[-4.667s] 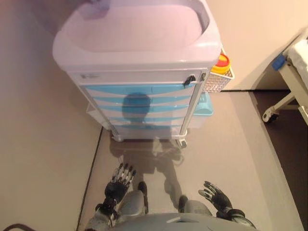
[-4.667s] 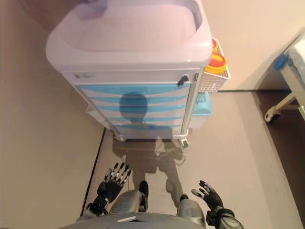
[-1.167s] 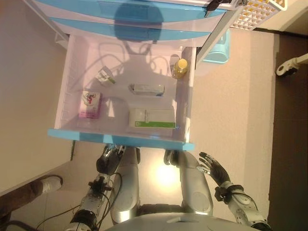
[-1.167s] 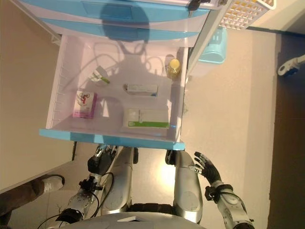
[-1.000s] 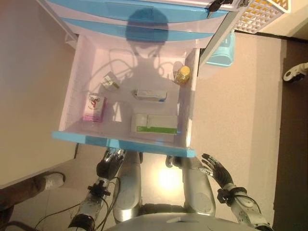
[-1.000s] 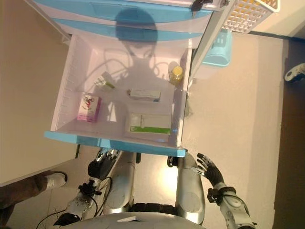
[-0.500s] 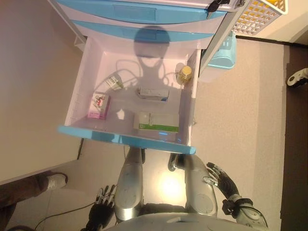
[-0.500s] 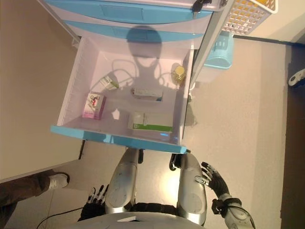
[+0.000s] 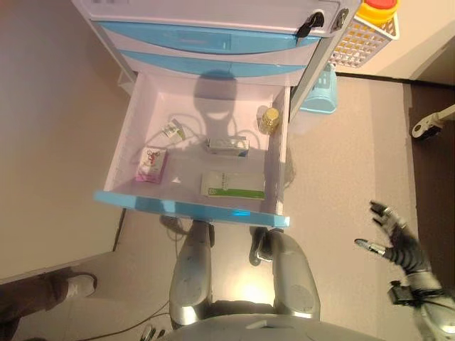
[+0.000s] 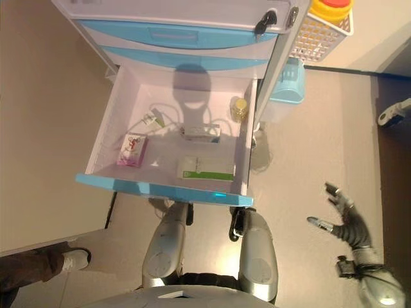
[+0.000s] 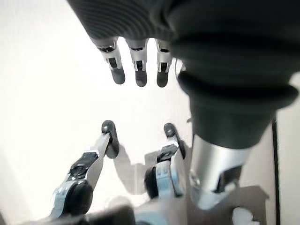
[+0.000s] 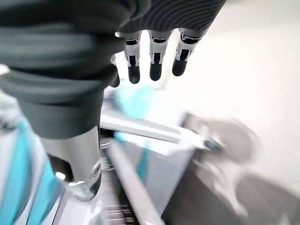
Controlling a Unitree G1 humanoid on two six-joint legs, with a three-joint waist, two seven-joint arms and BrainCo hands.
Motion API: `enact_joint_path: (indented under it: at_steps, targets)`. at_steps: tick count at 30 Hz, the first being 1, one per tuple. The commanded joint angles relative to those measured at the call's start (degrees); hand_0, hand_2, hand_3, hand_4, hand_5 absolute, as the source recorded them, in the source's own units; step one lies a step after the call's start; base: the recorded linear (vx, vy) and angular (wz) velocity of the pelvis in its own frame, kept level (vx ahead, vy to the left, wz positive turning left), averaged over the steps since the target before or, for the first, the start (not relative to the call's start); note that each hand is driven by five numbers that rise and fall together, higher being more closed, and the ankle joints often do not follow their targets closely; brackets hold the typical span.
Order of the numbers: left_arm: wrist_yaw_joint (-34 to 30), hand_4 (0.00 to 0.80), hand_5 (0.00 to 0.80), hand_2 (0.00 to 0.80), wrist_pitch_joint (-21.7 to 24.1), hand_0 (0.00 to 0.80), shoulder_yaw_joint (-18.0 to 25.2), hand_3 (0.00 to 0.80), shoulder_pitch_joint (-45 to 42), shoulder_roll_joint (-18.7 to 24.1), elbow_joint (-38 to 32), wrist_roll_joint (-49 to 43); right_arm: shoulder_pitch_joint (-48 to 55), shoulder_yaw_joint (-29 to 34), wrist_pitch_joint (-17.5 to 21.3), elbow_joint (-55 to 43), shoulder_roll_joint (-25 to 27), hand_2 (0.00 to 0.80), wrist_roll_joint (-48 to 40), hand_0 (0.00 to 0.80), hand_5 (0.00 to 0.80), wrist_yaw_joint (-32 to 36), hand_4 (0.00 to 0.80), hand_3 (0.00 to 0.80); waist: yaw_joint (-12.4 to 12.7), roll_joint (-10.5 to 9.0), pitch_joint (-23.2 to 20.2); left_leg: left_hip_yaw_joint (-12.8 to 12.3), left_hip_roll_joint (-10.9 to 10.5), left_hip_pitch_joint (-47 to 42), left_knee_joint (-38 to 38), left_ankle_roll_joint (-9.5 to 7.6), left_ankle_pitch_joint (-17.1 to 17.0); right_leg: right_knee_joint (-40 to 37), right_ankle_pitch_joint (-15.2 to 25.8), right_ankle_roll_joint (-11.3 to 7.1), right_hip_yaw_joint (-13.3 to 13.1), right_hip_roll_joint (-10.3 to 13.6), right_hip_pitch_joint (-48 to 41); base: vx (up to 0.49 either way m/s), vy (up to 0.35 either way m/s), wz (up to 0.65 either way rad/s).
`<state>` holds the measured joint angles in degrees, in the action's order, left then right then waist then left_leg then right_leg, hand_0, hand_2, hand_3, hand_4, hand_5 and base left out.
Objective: Open the drawer and pick up the medicine
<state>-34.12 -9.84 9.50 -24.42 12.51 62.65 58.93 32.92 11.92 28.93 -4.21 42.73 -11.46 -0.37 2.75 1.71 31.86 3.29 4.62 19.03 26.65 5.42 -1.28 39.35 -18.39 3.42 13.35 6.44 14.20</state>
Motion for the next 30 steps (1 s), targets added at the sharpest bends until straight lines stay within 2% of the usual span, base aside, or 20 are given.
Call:
enact_joint_path:
  at_steps: [1, 3, 4, 6, 8, 11, 14, 18, 24, 30]
  targets:
    - [-0.26, 0.0, 0.0, 0.0, 0.66, 0.0, 0.85, 0.0, -6.09, 3.43, -0.01, -4.61, 2.27, 5.37, 1.23, -8.5, 5.03, 0.0, 10.52, 0.0, 0.0, -4.16, 0.0, 0.0, 0.03, -3.64, -2.57, -3.0, -3.4, 1.17, 0.82, -4.05, -1.31, -8.79, 6.55, -4.32, -0.69, 0.28, -5.84, 0.053, 0.025, 0.02]
    - [-0.28, 0.0, 0.0, 0.0, 0.64, 0.0, 0.58, 0.0, -6.13, 3.72, 0.11, -4.86, 1.9, 8.04, -1.38, -12.94, 10.02, 0.0, 9.41, 0.0, 0.0, -2.18, 0.0, 0.0, 0.66, -3.77, -2.75, -3.15, -3.18, -0.08, -0.35, -4.38, -0.44, -9.73, 6.98, -4.91, -0.48, 0.63, -6.99, 0.06, 0.015, 0.03]
    - [0.07, 0.0, 0.0, 0.0, 0.67, 0.0, 0.45, 0.0, -5.8, 3.9, 0.14, -5.02, 0.27, 8.24, -1.91, -15.03, 12.55, 0.0, 10.76, 0.0, 0.0, -1.63, 0.0, 0.0, 1.16, -3.83, -2.94, -3.23, -3.19, -0.62, -0.95, -4.48, 0.18, -10.17, 7.14, -5.32, -0.43, 0.84, -7.4, 0.049, 0.011, 0.01]
    - [0.8, 0.0, 0.0, 0.0, 0.65, 0.0, -0.27, 0.0, -4.75, 4.51, 0.29, -4.88, -4.85, 7.64, -5.7, -17.55, 17.06, 0.0, 8.6, 0.0, 0.0, 0.16, 0.0, 0.0, 2.05, -3.97, -3.1, -3.29, -3.13, -1.18, -1.7, -4.77, 1.07, -10.82, 7.59, -5.82, -0.22, 1.16, -7.95, 0.02, 0.002, 0.0]
    - [2.1, 0.0, 0.0, 0.0, 0.8, 0.0, -1.41, 0.0, -2.98, 5.3, 0.6, -4.55, -14.25, 3.3, -9.68, -18.16, 21.41, 0.0, 6.46, 0.0, 0.0, 2.42, 0.0, 0.0, 3.29, -3.99, -3.16, -3.02, -3.18, -1.28, -2.41, -5.06, 1.95, -11.25, 8.07, -6.06, -0.02, 1.34, -7.94, 0.006, -0.012, 0.07]
    - [3.59, 0.0, 0.0, 0.0, 1.1, 0.0, -3.14, 0.0, -0.15, 6.32, 0.78, -4.48, -30.17, -6.57, -15.8, -17.68, 23.73, 0.0, 5.75, 0.0, 0.0, 5.31, 0.0, 0.0, 5.14, -3.77, -2.69, -2.68, -3.67, -0.64, -2.59, -5.45, 3.1, -11.59, 8.28, -6.26, 0.21, 1.63, -7.57, -0.037, -0.005, 0.12]
    - [3.79, 0.0, 0.0, 0.0, 1.49, 0.0, -4.65, 0.0, 2.69, 7.17, 1.58, -4.22, -46.22, -17.4, -20.91, -14.65, 22.93, 0.0, 6.56, 0.0, 0.0, 7.17, 0.0, 0.0, 6.81, -3.18, -2.07, -2.06, -4.31, 1.03, -2.25, -5.6, 3.31, -11.84, 8.52, -6.31, 0.53, 1.81, -6.51, -0.092, 0.009, 0.17]
    - [4.61, 0.0, 0.0, 0.0, 2.92, 0.0, -6.54, 0.0, 4.62, 7.7, 2.12, -3.94, -60.35, -28.06, -25.33, -9.23, 19.3, 0.0, 10.83, 0.0, 0.0, 7.36, 0.0, 0.0, 9.07, -2.53, -2.07, -1.25, -5.36, 3.72, -1.96, -5.67, 3.46, -13.41, 8.85, -6.37, 1.1, 1.9, -5.65, -0.067, -0.025, 0.2]
    - [4.14, 0.0, 0.0, 0.0, 3.63, 0.0, -7.88, 0.0, 6.12, 8.23, 1.69, -4.72, -72.75, -37.29, -28.05, 1.65, 14.79, 0.0, 15.73, 0.0, 0.0, 7.14, 0.0, 0.0, 11.65, -1.49, -2.07, -0.58, -6.86, 6.06, -1.9, -5.25, 3.61, -17.17, 8.82, -6.15, 1.7, 1.85, -7.23, -0.022, -0.028, 0.12]
    - [4.44, 0.0, 0.0, 0.0, 3.43, 0.0, -8.57, 0.0, 6.48, 8.35, 0.76, -5.77, -76.5, -41.45, -30.21, 12.58, 10.13, 0.0, 20.48, 0.0, 0.0, 5.29, 0.0, 0.0, 13.48, -0.62, -2.07, -0.09, -7.68, 7.39, -2.21, -4.92, 3.76, -19.07, 8.79, -6.12, 2.32, 2.05, -7.81, -0.002, -0.032, 0.15]
